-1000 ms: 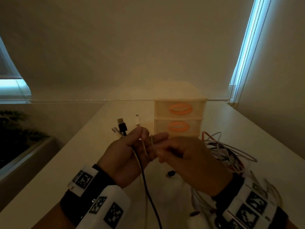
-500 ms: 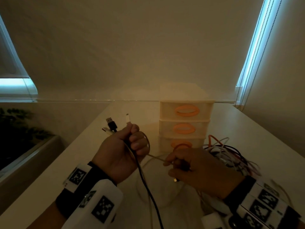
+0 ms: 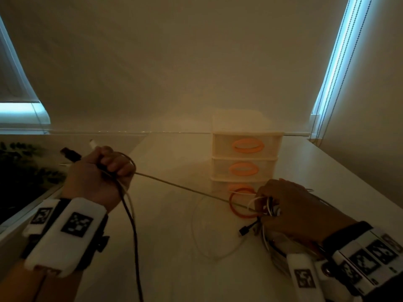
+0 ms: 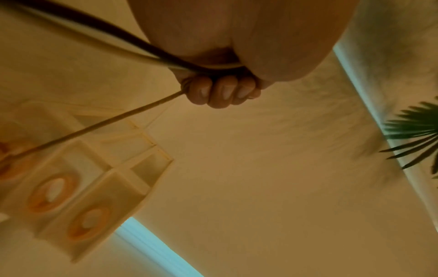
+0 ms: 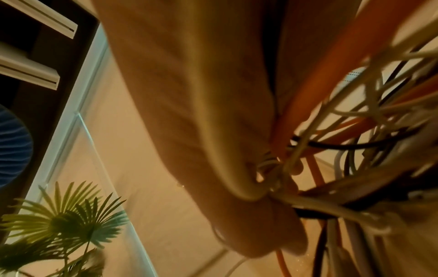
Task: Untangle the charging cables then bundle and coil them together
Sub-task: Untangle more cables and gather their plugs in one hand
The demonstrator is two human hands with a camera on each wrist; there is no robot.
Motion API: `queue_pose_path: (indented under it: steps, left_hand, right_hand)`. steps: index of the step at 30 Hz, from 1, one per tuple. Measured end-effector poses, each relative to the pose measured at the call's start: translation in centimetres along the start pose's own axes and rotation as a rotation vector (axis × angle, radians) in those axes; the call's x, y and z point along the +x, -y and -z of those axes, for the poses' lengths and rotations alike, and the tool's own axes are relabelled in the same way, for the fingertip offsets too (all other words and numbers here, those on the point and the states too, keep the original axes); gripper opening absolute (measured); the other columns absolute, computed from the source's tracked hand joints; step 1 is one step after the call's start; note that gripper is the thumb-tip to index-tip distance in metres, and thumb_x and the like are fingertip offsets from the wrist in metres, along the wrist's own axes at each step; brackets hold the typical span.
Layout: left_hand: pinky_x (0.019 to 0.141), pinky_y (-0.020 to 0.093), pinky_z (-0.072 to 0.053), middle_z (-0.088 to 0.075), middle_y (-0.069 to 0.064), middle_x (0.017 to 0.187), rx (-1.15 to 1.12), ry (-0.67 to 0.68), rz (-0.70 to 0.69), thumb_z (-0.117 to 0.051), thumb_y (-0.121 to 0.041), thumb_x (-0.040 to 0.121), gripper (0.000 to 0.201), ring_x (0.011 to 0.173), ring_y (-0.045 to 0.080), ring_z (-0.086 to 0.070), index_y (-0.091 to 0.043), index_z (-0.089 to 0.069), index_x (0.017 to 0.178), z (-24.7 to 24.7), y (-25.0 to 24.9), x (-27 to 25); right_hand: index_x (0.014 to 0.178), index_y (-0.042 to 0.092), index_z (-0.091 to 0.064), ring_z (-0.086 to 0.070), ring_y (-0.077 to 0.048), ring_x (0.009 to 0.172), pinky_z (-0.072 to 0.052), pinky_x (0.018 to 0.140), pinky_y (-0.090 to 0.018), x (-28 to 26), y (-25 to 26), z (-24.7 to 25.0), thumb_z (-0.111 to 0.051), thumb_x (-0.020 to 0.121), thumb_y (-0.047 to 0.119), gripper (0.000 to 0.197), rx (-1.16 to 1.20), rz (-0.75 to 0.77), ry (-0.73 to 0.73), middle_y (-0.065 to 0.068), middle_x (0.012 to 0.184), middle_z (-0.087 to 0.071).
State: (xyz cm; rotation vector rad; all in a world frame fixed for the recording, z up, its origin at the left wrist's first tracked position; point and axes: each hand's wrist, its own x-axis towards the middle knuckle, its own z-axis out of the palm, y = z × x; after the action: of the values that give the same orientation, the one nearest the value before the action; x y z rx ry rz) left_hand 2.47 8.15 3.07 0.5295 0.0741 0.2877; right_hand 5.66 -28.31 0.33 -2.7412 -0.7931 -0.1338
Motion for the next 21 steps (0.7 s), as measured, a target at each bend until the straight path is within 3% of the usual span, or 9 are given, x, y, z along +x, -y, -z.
queue_pose_path:
  steps: [3, 5, 7, 9, 11, 13, 15, 18, 21]
  left_hand:
    - [0.044, 0.02, -0.028, -0.029, -0.008, 0.055, 0.082, 0.04, 0.056, -0.031, -0.023, 0.105, 0.052, 0.045, 0.008, -0.028, -0.018, -0.046, 0.055, -0.9, 2.4, -0.6]
    - [0.045, 0.021, -0.026, -0.028, -0.007, 0.056, 0.128, 0.115, 0.116, -0.033, -0.023, 0.105, 0.046, 0.046, 0.009, -0.027, -0.017, -0.045, 0.061, -2.1, 4.8, -1.6]
    - [0.046, 0.023, -0.026, -0.028, -0.006, 0.06, 0.136, 0.19, 0.181, -0.035, -0.028, 0.105, 0.04, 0.049, 0.01, -0.027, -0.016, -0.045, 0.069, -3.2, 6.7, -2.9]
    - [0.048, 0.023, -0.027, -0.028, -0.004, 0.063, 0.139, 0.254, 0.239, -0.036, -0.031, 0.106, 0.037, 0.05, 0.011, -0.027, -0.016, -0.045, 0.073, -3.9, 8.0, -4.1]
    - [0.048, 0.024, -0.028, -0.027, -0.004, 0.064, 0.153, 0.306, 0.275, -0.037, -0.032, 0.105, 0.036, 0.051, 0.011, -0.027, -0.016, -0.045, 0.074, -4.1, 8.6, -4.8]
    - [0.046, 0.023, -0.028, -0.027, -0.005, 0.063, 0.145, 0.336, 0.3, -0.037, -0.031, 0.104, 0.035, 0.049, 0.01, -0.027, -0.016, -0.045, 0.074, -4.1, 8.4, -5.0]
    - [0.044, 0.022, -0.029, -0.027, -0.007, 0.061, 0.112, 0.342, 0.305, -0.036, -0.03, 0.104, 0.036, 0.046, 0.008, -0.027, -0.016, -0.046, 0.073, -3.8, 7.4, -4.6]
    - [0.043, 0.019, -0.03, -0.029, -0.01, 0.058, 0.035, 0.324, 0.295, -0.033, -0.028, 0.104, 0.039, 0.045, 0.005, -0.029, -0.018, -0.047, 0.07, -3.2, 4.7, -3.7]
    - [0.04, 0.018, -0.029, -0.03, -0.011, 0.056, 0.119, 0.34, 0.349, -0.036, -0.025, 0.102, 0.035, 0.041, 0.004, -0.03, -0.02, -0.046, 0.068, -3.3, 3.6, -3.9]
  right_hand:
    - [0.112, 0.057, -0.05, -0.044, 0.012, 0.113, -0.022, 0.119, -0.035, 0.2, 0.6, -0.2, -0.063, 0.069, 0.077, 0.049, 0.024, 0.054, 0.049, 0.035, 0.114, -0.05]
    - [0.127, 0.06, -0.039, -0.031, 0.019, 0.124, -0.004, 0.124, -0.034, 0.3, 2.4, -0.2, -0.052, 0.068, 0.085, 0.065, 0.068, 0.086, 0.022, 0.041, 0.125, -0.041]
    - [0.14, 0.053, -0.033, -0.028, 0.016, 0.129, -0.016, 0.122, -0.027, 0.3, 5.3, -0.6, -0.055, 0.075, 0.074, 0.072, 0.233, 0.112, -0.021, 0.038, 0.133, -0.041]
    - [0.143, 0.051, -0.032, -0.043, 0.011, 0.125, -0.04, 0.106, -0.018, 0.3, 8.2, -1.4, -0.061, 0.085, 0.058, 0.065, 0.456, 0.115, 0.036, 0.03, 0.134, -0.051]
    - [0.13, 0.043, -0.046, -0.061, 0.004, 0.103, -0.05, 0.087, -0.019, 0.6, 9.6, -2.9, -0.059, 0.096, 0.04, 0.036, 0.645, 0.143, 0.141, 0.015, 0.118, -0.067]
    - [0.108, 0.03, -0.056, -0.065, -0.011, 0.071, -0.051, 0.068, -0.026, 0.5, 9.8, -3.3, -0.052, 0.102, 0.029, 0.007, 0.813, 0.128, 0.178, 0.0, 0.084, -0.071]
    - [0.093, 0.015, -0.061, -0.052, -0.018, 0.051, -0.044, 0.053, -0.03, 0.3, 8.7, -3.1, -0.049, 0.104, 0.023, 0.018, 0.92, 0.078, 0.149, -0.004, 0.058, -0.056]
    - [0.079, 0.01, -0.061, -0.039, -0.014, 0.048, -0.036, 0.048, -0.027, 0.1, 6.5, -2.1, -0.047, 0.104, 0.021, 0.03, 0.937, -0.027, 0.101, -0.003, 0.056, -0.042]
    - [0.079, 0.017, -0.064, -0.044, -0.001, 0.051, -0.039, 0.054, -0.02, 0.6, 4.5, -1.8, -0.05, 0.102, 0.027, 0.029, 0.598, -0.087, -0.015, 0.005, 0.063, -0.051]
